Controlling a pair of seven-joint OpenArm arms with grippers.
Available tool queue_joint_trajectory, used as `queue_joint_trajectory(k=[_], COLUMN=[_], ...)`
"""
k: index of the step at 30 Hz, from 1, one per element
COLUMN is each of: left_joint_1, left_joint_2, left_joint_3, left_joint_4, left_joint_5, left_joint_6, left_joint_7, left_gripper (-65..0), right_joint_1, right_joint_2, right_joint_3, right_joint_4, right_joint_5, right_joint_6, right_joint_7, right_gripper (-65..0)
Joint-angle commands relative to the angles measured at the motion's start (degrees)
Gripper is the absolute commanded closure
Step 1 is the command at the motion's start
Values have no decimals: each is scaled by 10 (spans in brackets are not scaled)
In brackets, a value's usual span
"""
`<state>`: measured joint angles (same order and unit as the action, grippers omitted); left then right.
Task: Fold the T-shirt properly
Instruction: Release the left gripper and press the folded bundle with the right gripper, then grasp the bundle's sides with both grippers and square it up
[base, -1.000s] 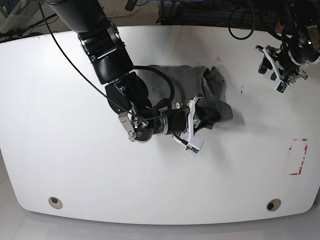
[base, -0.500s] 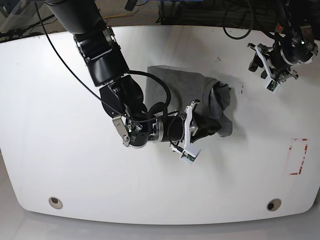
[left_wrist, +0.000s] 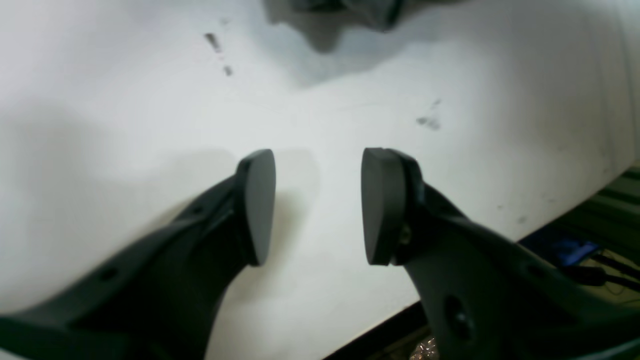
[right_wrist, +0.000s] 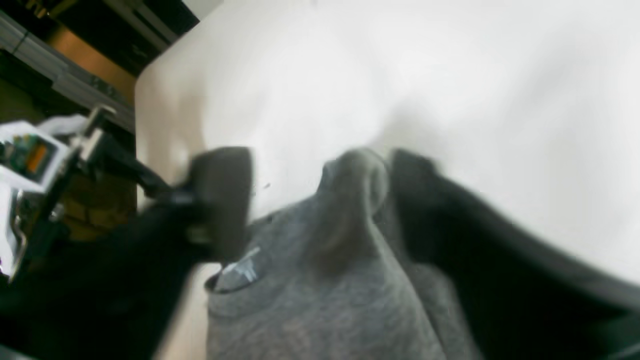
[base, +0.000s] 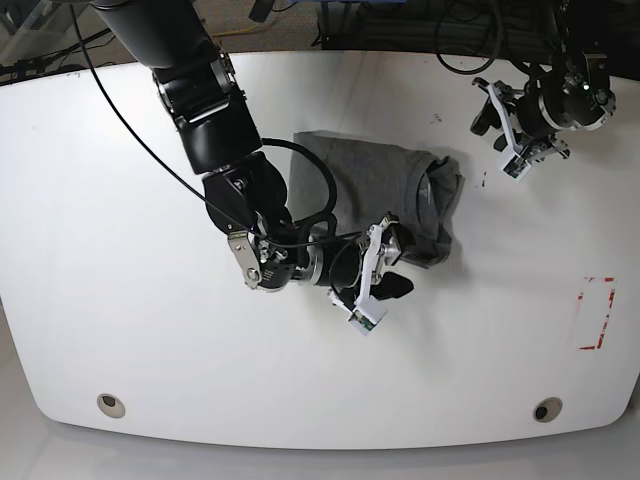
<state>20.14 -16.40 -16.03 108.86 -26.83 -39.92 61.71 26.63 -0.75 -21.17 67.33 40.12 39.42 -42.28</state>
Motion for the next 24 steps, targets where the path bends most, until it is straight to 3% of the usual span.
queue_joint_trajectory(k=[1, 7, 13, 16, 24], left_joint_1=[-5, -37, -86, -110, -138], left_joint_2=[-8, -8, -4, -3, 25], left_joint_3=[10, 50, 113, 146, 172], left_joint_4=[11, 13, 36, 37, 32], left_joint_5=[-6, -6, -6, -6, 7], left_joint_6=[-1, -1, -1, -1, -1], left_joint_7=[-8, -8, -8, -8, -8], left_gripper=[-258, -260, -260, -260, -260], right_joint_1=[8, -42, -116, -139, -181], right_joint_2=[12, 62, 115, 130, 135], right_joint_3=[20, 56, 86, 87, 87], right_joint_4=[37, 130, 205, 207, 195], right_joint_5=[14, 14, 14, 14, -1], right_joint_6=[6, 6, 6, 6, 6], right_joint_7=[10, -54, -79, -79, -75], right_gripper=[-504, -411, -252, -205, -190])
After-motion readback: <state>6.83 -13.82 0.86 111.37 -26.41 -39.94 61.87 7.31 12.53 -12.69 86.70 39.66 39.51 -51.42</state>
